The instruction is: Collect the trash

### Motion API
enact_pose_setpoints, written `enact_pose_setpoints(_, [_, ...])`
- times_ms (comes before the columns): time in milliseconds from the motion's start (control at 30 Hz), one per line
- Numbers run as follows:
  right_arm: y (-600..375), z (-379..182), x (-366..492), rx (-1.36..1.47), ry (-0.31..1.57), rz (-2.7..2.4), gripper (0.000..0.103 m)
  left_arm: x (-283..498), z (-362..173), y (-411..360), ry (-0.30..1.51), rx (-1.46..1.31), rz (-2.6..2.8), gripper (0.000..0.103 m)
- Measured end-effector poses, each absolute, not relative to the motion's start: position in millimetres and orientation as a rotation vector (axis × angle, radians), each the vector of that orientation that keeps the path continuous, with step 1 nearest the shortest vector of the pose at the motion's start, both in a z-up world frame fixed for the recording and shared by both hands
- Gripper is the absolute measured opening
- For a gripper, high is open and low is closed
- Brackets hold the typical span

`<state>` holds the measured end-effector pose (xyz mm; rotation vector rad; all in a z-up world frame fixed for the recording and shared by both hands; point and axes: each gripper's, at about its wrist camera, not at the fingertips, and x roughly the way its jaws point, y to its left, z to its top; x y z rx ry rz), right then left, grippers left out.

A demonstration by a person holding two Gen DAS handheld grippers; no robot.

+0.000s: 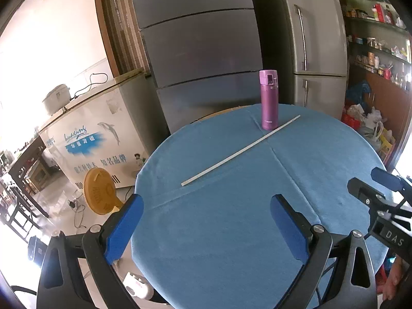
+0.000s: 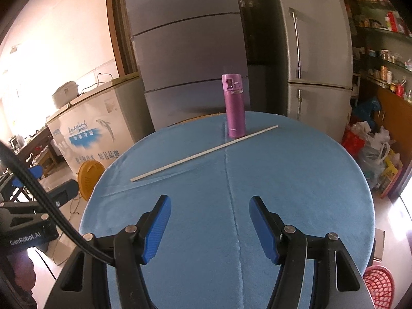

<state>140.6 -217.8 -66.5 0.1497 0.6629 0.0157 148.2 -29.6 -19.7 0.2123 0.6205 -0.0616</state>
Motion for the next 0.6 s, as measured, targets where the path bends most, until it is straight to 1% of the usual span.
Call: enact_pose_setpoints(600, [-239, -45, 80, 0.139, 0.608, -0.035, 0.067, 110, -4, -54, 0.562, 0.201, -0.098, 0.099])
